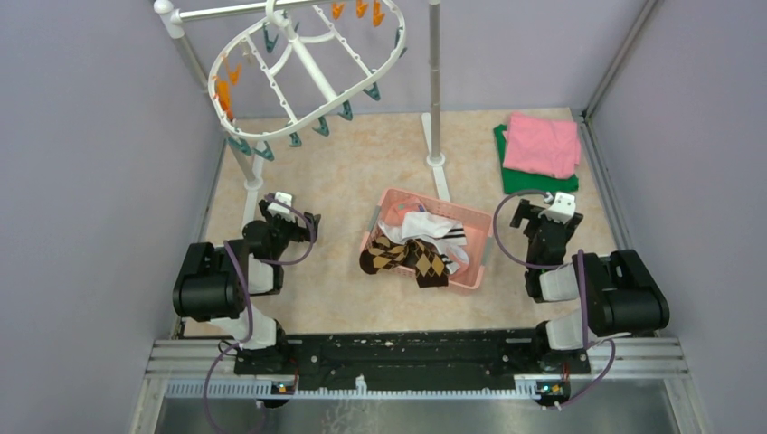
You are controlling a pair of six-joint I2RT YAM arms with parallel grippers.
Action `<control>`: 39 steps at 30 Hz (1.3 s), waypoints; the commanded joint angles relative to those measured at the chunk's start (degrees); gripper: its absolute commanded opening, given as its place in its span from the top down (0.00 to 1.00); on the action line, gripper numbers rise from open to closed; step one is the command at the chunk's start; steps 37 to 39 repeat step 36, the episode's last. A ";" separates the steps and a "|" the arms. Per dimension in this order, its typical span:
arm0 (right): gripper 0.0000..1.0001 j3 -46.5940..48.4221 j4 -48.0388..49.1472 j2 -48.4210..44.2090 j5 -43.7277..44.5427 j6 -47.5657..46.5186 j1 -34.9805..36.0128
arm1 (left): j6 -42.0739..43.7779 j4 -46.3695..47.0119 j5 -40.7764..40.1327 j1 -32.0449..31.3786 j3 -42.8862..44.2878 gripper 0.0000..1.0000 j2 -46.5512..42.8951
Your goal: Remove the socks clipped to the hanger
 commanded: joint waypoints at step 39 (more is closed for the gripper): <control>0.01 0.56 3.05 -0.12 -1.07 0.46 -0.25 | 1.49 -0.09 -3.30 -2.03 1.58 0.01 -0.80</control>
